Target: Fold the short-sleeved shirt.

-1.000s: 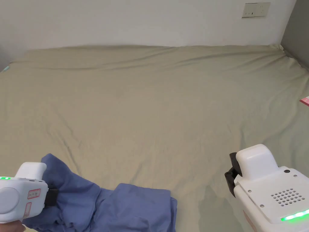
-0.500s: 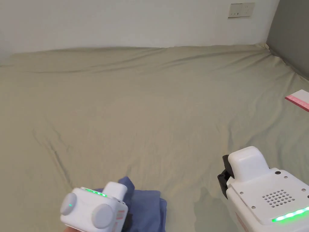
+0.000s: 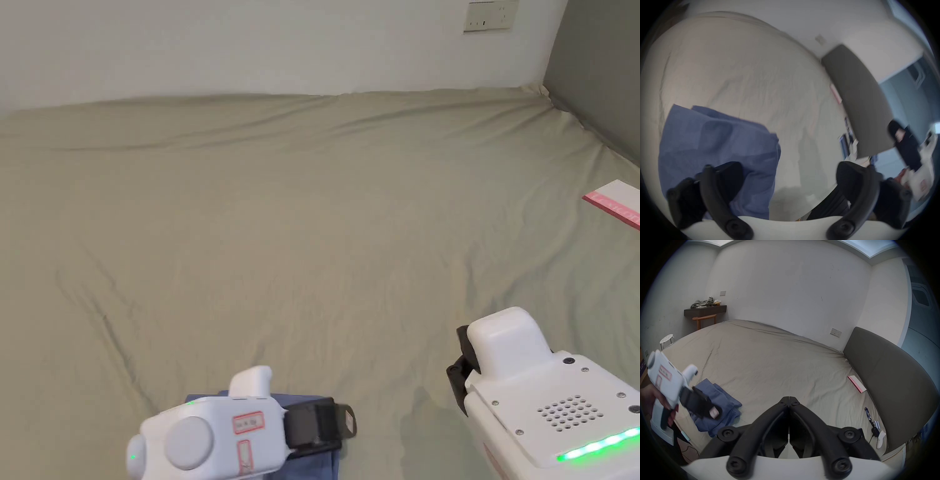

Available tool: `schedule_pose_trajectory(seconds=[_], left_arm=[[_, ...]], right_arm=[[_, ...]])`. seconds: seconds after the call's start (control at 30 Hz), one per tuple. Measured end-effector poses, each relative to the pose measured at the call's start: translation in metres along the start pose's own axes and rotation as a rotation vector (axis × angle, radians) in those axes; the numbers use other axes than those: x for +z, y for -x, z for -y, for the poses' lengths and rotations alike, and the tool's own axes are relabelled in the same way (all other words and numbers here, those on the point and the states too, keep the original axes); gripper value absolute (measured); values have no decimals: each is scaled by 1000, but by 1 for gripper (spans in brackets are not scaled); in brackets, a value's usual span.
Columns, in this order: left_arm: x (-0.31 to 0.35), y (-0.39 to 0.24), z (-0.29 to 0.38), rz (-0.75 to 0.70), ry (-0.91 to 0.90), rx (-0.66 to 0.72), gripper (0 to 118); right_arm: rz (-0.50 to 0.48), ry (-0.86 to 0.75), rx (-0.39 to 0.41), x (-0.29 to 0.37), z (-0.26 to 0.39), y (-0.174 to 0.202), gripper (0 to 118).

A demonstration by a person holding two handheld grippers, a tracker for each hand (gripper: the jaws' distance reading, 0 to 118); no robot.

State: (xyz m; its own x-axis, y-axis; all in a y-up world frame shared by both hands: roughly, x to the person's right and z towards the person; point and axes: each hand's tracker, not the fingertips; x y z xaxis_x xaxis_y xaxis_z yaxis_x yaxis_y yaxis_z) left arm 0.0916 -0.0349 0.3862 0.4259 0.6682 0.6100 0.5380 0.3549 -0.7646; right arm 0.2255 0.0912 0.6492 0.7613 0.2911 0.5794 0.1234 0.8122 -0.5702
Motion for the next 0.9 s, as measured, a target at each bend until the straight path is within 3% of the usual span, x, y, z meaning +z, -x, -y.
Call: schedule_pose_trajectory(seconds=[0.07, 0.1, 0.13, 0.17, 0.2, 0.33, 0.5, 0.67, 0.77, 0.9], left_arm=[[19, 3, -5, -58, -88, -20, 94], [27, 5, -6, -124, -130, -67, 68], [33, 6, -6, -204, -160, -130, 31], [35, 6, -4, -276, -198, -191, 12], [36, 7, -1, -324, -222, -236, 1], [19, 6, 20, -433, -249, -403, 0], [-45, -3, 56, -476, -113, -555, 0], [-76, -26, 71, -590, -168, -722, 0], [-82, -35, 70, -528, -152, -715, 0], [-86, -47, 81, -290, -41, -744, 0]], right_arm=[[2, -5, 3, 1, -3, 0, 2], [3, -8, 4, 2, -3, 0, 2], [4, -11, 4, 3, -4, 0, 2], [4, -13, 4, 3, -5, 0, 2], [5, -16, 4, 4, -6, 1, 2], [6, -15, 6, 5, -5, 3, 2], [1, 0, 17, 6, -1, 5, 2], [10, 14, 16, 6, 4, 0, 2], [14, 22, 9, 2, 6, -3, 2], [3, 23, 0, -5, 5, 0, 2]])
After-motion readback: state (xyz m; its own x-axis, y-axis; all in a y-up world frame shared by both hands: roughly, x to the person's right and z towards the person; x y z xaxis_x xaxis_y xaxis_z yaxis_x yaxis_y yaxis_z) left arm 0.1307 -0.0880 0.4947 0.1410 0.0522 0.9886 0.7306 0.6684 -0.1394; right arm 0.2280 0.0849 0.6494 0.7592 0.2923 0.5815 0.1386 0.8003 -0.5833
